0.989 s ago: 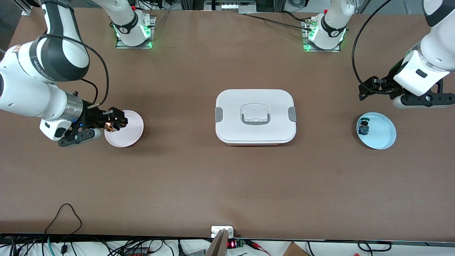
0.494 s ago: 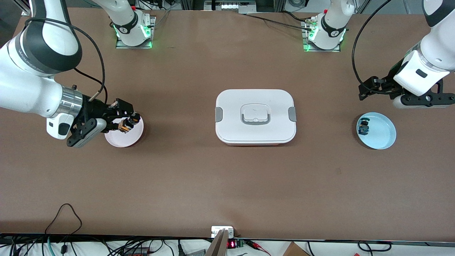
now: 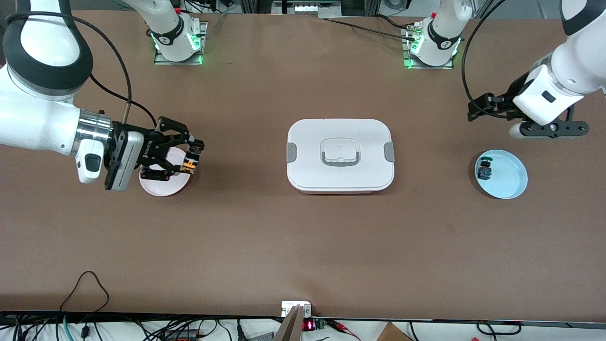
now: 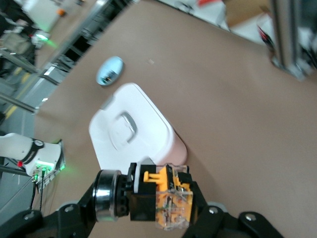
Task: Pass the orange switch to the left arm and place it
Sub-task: 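Lift the switch with the right gripper while the left gripper approaches, then carry the switch over the box while the left gripper grasps it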
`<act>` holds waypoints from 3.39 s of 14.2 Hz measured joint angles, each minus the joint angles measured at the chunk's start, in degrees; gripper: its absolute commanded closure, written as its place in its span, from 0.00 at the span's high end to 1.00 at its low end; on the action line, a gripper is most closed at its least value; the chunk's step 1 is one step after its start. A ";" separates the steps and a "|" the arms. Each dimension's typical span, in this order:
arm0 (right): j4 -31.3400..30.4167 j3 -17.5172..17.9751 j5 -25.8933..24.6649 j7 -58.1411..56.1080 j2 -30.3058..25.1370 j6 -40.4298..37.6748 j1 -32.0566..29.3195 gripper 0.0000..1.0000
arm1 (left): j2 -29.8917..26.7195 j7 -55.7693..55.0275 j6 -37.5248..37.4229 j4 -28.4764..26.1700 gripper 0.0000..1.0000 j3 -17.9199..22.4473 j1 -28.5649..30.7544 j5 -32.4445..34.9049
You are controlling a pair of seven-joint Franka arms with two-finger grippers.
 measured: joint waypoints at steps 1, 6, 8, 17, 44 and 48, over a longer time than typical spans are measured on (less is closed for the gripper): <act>-0.03 0.09 3.52 -4.74 0.30 0.64 0.74 0.00 | 0.43 0.00 -0.36 0.00 1.00 -0.29 -0.31 -2.17; -0.16 0.31 21.03 -23.20 3.02 1.16 4.96 0.00 | 1.95 0.02 -0.40 0.01 1.00 -0.92 -1.03 -20.85; -0.21 0.41 24.75 -27.76 4.77 1.42 7.75 0.00 | 1.99 0.07 -0.48 0.02 1.00 -1.02 -1.72 -27.47; 0.03 0.57 40.21 -40.38 7.48 11.12 20.23 0.00 | 7.85 4.45 7.42 -0.11 1.00 -0.86 -2.10 -55.30; 3.09 0.24 47.60 -42.66 10.12 21.14 26.23 0.00 | 11.18 6.49 23.72 -5.46 0.16 -5.02 -5.06 -66.42; 3.10 0.17 47.64 -42.65 10.12 21.17 26.31 1.00 | 11.18 6.49 23.71 -5.46 0.16 -5.02 -5.05 -66.42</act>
